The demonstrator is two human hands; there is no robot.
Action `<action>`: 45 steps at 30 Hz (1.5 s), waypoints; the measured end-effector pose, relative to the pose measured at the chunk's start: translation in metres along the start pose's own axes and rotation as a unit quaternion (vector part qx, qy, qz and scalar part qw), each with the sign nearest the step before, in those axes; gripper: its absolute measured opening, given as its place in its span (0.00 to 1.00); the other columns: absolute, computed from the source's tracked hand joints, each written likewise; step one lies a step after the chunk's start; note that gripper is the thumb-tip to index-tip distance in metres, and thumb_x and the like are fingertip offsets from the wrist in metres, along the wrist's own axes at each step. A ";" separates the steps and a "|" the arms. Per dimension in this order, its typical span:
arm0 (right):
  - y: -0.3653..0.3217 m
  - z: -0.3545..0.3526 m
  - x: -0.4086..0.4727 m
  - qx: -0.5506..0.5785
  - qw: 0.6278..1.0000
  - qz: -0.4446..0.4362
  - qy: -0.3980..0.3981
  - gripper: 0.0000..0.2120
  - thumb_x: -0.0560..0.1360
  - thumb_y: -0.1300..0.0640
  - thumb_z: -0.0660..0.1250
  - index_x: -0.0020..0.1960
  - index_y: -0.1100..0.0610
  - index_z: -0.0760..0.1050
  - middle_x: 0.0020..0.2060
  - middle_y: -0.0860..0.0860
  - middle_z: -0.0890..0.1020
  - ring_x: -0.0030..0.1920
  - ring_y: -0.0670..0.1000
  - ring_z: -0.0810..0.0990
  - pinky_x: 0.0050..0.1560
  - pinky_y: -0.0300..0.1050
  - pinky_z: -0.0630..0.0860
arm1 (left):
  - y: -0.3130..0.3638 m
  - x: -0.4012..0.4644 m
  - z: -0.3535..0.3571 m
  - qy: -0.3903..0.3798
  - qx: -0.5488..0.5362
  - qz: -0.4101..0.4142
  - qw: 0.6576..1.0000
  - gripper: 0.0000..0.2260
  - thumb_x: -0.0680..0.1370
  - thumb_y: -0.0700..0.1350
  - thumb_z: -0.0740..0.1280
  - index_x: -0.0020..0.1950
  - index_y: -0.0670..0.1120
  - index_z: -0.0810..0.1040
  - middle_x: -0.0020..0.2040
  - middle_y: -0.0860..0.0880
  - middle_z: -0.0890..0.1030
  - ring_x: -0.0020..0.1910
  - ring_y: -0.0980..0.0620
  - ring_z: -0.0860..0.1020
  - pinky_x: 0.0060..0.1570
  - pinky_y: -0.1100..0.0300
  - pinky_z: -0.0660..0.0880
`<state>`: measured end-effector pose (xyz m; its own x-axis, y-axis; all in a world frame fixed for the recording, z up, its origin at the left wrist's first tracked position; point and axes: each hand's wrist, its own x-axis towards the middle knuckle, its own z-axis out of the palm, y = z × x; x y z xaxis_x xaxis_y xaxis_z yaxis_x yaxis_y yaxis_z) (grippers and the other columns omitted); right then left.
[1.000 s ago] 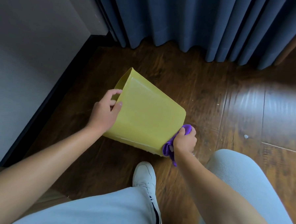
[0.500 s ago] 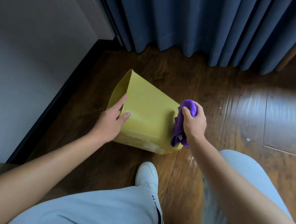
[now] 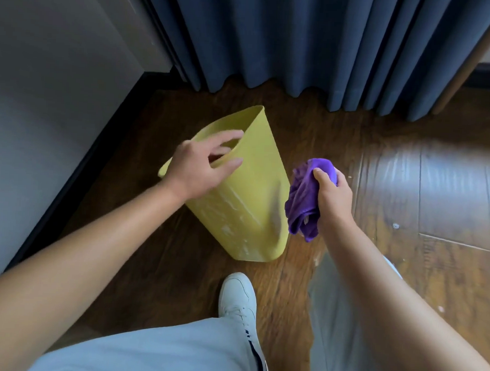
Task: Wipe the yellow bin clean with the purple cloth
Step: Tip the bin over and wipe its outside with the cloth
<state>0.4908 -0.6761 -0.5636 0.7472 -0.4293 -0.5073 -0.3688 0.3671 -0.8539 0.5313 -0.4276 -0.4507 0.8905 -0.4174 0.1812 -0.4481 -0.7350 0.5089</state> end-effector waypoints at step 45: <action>0.008 -0.012 0.022 -0.070 0.997 0.029 0.014 0.17 0.80 0.49 0.68 0.67 0.50 0.76 0.55 0.51 0.82 0.49 0.50 0.81 0.40 0.42 0.75 | -0.012 -0.016 0.005 -0.149 -0.049 -0.089 0.984 0.33 0.86 0.49 0.58 0.82 0.61 0.38 0.80 0.54 0.61 0.75 0.52 0.67 0.72 0.52 0.65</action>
<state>0.4977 -0.6925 -0.5833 0.7082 -0.4341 -0.5569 -0.4852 0.2737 -0.8304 0.5221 -0.4145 -0.4636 0.8845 -0.4359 -0.1660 -0.2644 -0.7617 0.5915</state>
